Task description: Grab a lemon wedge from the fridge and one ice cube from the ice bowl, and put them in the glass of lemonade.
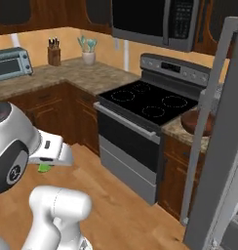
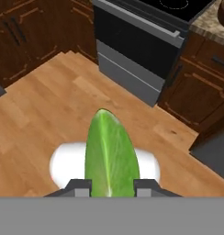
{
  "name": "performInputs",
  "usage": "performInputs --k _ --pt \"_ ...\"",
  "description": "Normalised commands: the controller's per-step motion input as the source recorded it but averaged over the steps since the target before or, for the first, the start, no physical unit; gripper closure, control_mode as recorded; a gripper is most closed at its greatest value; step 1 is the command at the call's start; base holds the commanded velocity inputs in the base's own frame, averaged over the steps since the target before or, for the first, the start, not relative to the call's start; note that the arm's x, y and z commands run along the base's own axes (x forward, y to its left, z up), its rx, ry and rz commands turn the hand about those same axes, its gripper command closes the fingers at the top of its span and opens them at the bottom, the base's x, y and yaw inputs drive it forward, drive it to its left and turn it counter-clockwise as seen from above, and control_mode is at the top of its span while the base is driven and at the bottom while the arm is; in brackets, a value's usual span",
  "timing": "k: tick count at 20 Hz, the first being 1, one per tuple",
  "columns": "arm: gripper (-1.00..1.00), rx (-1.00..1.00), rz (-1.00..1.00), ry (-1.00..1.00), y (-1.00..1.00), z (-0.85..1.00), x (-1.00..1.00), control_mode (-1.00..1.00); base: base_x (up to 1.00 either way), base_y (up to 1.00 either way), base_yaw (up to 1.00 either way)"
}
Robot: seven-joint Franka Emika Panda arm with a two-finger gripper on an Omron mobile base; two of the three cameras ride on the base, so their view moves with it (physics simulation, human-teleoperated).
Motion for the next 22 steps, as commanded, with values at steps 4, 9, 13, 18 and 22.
performInputs --k 4,9,13,18,22 --pt "1.00 0.00 0.00 0.00 0.00 0.00 0.00 1.00 1.00 0.29 -0.45" --pt "1.00 0.00 0.00 0.00 0.00 0.00 0.00 1.00 0.98 0.35 -0.65" --pt "1.00 0.00 0.00 0.00 0.00 0.00 0.00 1.00 0.62 0.14 -0.79" --pt "1.00 0.00 0.00 0.00 0.00 0.00 0.00 1.00 0.35 0.01 -0.85" --pt "1.00 0.00 0.00 0.00 0.00 0.00 0.00 1.00 0.56 0.28 -0.78"
